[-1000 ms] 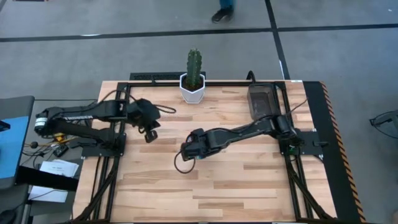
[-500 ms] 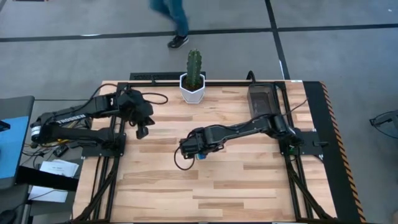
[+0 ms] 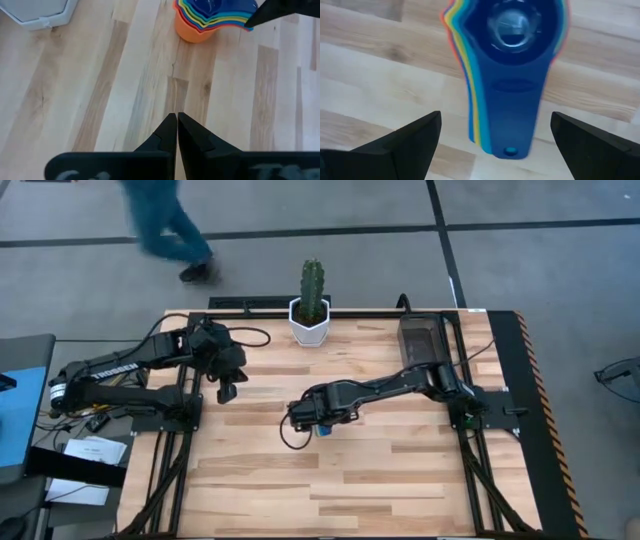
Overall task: Nest measuring cups in basket
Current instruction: Put the stacked measuring cups into the black bin
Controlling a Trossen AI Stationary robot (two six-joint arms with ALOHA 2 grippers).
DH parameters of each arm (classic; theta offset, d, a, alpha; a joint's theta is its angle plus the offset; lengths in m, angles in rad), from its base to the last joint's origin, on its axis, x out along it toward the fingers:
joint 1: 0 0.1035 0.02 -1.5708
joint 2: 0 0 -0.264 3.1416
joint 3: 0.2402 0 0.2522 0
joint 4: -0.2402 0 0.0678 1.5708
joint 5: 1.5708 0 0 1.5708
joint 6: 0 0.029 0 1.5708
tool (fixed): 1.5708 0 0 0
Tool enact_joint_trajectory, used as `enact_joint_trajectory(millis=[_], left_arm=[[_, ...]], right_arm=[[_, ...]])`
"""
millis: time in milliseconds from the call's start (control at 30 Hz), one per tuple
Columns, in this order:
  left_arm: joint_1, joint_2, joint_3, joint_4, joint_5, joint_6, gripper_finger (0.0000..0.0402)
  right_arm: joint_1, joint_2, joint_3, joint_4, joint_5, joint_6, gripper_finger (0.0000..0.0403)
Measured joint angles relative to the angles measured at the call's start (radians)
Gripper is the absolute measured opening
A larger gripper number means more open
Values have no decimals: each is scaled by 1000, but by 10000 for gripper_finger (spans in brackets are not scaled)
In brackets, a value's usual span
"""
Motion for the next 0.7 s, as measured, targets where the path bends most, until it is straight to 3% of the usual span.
enact_joint_trajectory(millis=[533,700], left_arm=[[0,0,0,1,-3,4,2],[0,0,0,1,-4,5,2]], right_arm=[[-14,62,0,53,-28,27,399],[-12,73,0,57,-28,45,381]])
